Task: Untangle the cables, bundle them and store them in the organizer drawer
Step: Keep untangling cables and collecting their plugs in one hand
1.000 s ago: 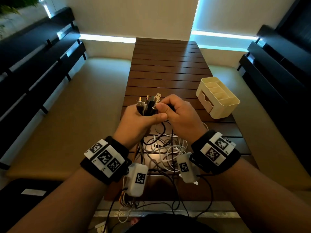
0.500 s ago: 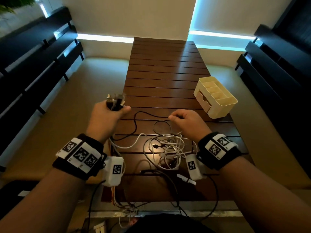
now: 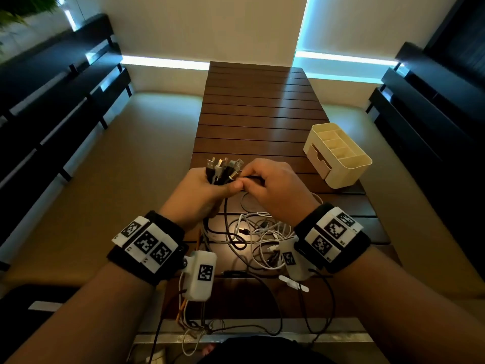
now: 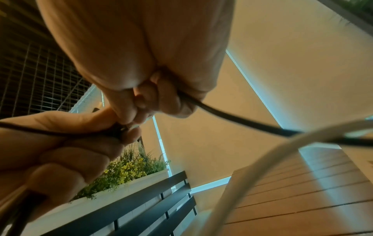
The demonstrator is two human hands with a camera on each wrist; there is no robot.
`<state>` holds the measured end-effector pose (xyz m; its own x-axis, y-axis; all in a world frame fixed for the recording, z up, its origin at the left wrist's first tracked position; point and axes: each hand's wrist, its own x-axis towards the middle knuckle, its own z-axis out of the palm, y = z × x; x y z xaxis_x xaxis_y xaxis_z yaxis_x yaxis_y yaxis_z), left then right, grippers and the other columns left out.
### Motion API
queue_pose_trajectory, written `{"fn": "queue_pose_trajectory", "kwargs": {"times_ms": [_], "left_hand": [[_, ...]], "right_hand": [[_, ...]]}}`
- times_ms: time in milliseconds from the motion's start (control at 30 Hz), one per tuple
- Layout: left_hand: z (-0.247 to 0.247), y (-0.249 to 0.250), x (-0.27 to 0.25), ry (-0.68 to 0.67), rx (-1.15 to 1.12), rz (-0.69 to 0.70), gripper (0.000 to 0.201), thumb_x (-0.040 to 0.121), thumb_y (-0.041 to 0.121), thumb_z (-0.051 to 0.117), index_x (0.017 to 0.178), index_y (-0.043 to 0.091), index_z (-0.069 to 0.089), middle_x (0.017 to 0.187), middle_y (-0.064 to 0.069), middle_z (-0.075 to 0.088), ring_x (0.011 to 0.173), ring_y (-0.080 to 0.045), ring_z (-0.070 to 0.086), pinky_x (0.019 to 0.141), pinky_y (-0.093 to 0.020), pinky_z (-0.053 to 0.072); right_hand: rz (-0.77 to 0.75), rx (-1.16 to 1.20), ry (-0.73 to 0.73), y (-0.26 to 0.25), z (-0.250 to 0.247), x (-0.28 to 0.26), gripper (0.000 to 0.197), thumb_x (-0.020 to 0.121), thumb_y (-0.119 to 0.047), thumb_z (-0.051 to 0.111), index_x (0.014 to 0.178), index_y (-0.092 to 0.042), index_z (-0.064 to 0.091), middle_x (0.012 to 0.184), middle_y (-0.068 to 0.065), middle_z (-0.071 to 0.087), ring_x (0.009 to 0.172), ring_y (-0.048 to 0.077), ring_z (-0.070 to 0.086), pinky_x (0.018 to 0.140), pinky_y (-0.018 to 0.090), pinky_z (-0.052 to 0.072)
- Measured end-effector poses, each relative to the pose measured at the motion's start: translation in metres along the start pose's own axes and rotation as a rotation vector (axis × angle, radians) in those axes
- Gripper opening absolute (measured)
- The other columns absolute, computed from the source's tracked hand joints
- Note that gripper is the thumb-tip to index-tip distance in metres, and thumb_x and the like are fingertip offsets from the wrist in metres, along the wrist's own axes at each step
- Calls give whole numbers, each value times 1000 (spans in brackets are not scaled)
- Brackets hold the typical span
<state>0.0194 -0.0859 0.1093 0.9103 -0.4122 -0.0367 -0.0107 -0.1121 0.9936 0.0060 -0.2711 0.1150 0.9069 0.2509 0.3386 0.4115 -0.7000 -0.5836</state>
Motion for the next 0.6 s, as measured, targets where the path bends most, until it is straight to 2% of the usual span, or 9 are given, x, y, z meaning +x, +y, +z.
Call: {"fn": "queue_pose_trajectory", "kwargs": {"times_ms": [33,67,133,167,267,333,467,533,600], "left_hand": [[0,0,-1,-22,11,6,18,89,25,69,71,24,68,52,3,41,43,-12,34,42,-24,32],[0,-1,-2,-31,7,13,16,90,24,68,74,22,69,52,3,41,43,-13,34,42,-25,32],[-1,0,-3,3,-74,26,19,91,20,66,89,2,64,52,4,37,42,-13,30,41,-25,30],[-4,-1,-2,48,-139,20,22,90,18,66,92,-3,59,51,5,35,42,-12,28,41,-24,29],[-27,-5,-2,187,-266,-15,15,87,19,68,79,14,56,55,5,32,43,-11,27,41,-23,30],[-41,-12,-2,195,-112,-43,15,88,21,71,76,21,61,58,2,35,47,-13,31,49,-26,32],[-36,-19,1,232,253,-64,6,90,22,70,92,16,69,44,15,48,42,0,41,56,-28,35],[-37,-17,5,296,240,-31,10,90,24,70,87,14,66,45,14,47,42,-2,40,55,-28,35],[-44,-11,5,396,105,0,19,89,26,71,78,16,59,54,6,41,44,-12,36,50,-27,34]], "right_hand": [[28,38,11,-1,0,0,5,94,-26,65,95,-21,63,80,-13,58,70,1,55,63,11,43],[42,73,18,-2,1,0,7,93,-27,65,94,-23,60,77,-12,58,67,2,55,60,12,44],[61,130,11,-2,0,1,11,94,-30,65,90,-26,55,70,-10,56,60,4,52,56,14,44],[88,159,-2,1,-1,0,12,95,-30,64,88,-27,54,68,-9,55,57,4,50,55,15,43],[249,254,-24,22,-2,-9,13,98,-33,57,86,-29,55,69,-7,54,57,4,47,60,22,44],[338,265,-14,34,1,-16,13,99,-32,56,87,-30,58,74,-9,56,62,3,50,66,26,43],[271,83,-105,32,7,-14,11,100,-29,55,92,-28,62,80,-9,60,71,4,55,67,20,43],[222,-43,-162,31,5,-9,14,100,-29,55,95,-21,66,84,-9,60,77,7,56,70,22,45],[169,-208,-243,34,4,-8,17,100,-30,54,96,-18,66,87,-10,56,80,9,53,76,25,46]]}}
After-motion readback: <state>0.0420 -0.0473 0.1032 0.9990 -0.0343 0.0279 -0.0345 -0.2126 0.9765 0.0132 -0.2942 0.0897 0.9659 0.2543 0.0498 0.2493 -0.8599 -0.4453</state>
